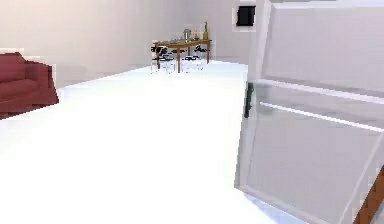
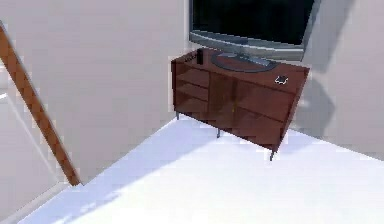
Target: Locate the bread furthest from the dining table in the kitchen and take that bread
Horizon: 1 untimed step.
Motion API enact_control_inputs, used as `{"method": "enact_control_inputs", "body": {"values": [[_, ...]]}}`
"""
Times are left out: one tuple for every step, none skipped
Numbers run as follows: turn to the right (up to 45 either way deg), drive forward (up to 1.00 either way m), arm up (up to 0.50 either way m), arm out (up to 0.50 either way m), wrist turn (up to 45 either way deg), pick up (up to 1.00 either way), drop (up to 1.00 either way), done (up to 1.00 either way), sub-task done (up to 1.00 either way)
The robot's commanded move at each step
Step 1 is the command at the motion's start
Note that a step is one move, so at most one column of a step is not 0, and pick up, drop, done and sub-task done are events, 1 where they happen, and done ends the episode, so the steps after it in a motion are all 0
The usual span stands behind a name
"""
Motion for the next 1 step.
{"method": "enact_control_inputs", "body": {"values": [[0.0, 1.00, 0.00, 0.00, 0.0, 0.00, 0.00, 0.00, 0.00]]}}
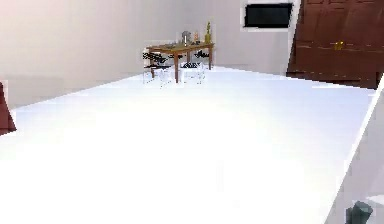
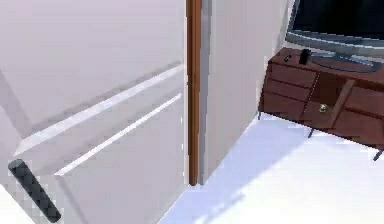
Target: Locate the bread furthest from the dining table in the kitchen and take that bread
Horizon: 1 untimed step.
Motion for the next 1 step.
{"method": "enact_control_inputs", "body": {"values": [[0.0, 0.55, 0.00, 0.00, 0.0, 0.00, 0.00, 0.00, 0.00]]}}
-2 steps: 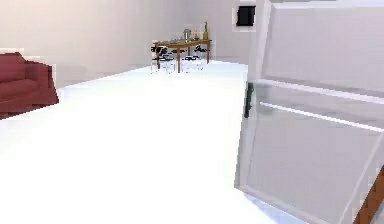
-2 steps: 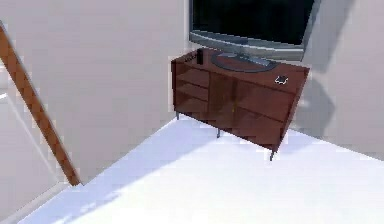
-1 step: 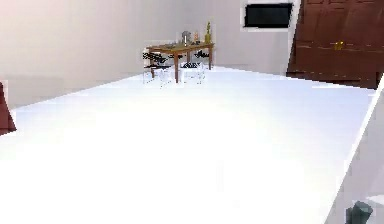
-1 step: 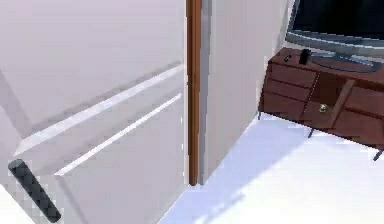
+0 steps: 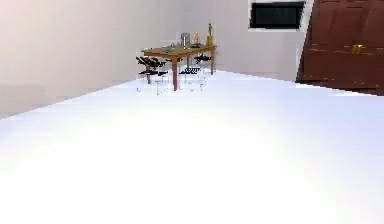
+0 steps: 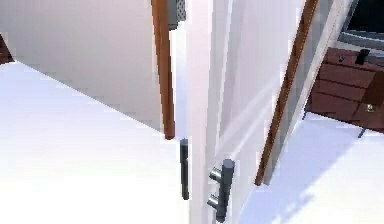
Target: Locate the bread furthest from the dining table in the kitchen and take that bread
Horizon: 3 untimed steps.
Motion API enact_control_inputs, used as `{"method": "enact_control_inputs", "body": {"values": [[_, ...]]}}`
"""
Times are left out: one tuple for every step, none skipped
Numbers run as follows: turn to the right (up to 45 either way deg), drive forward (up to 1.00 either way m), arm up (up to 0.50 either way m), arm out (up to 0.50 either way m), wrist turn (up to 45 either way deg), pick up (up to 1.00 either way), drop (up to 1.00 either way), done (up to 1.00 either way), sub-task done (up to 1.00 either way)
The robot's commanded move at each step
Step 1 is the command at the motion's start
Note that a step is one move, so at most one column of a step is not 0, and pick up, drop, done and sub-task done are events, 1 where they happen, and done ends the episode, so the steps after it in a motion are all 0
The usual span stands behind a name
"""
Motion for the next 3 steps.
{"method": "enact_control_inputs", "body": {"values": [[33.0, 0.00, 0.00, 0.00, 0.0, 0.00, 0.00, 0.00, 0.00], [0.0, 0.30, 0.00, 0.00, 0.0, 0.00, 0.00, 0.00, 0.00], [42.0, 0.00, 0.00, 0.00, 0.0, 0.00, 0.00, 0.00, 0.00]]}}
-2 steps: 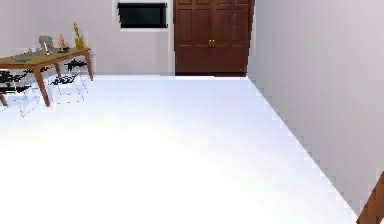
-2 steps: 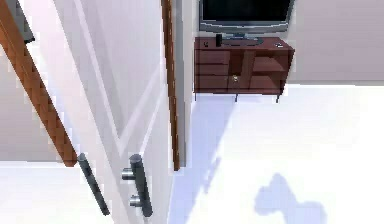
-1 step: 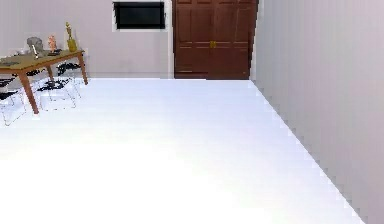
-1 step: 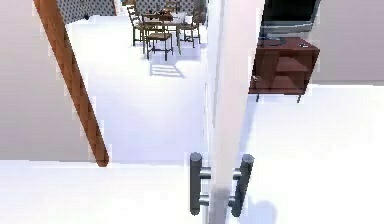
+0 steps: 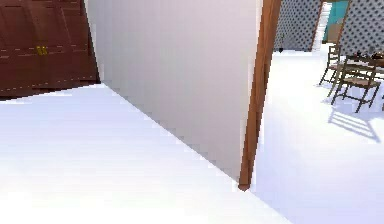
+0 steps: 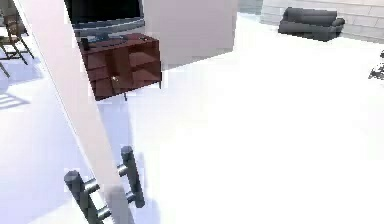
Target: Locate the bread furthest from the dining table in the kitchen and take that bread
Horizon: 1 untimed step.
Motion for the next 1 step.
{"method": "enact_control_inputs", "body": {"values": [[0.0, 0.45, 0.00, 0.00, 0.0, 0.00, 0.00, 0.00, 0.00]]}}
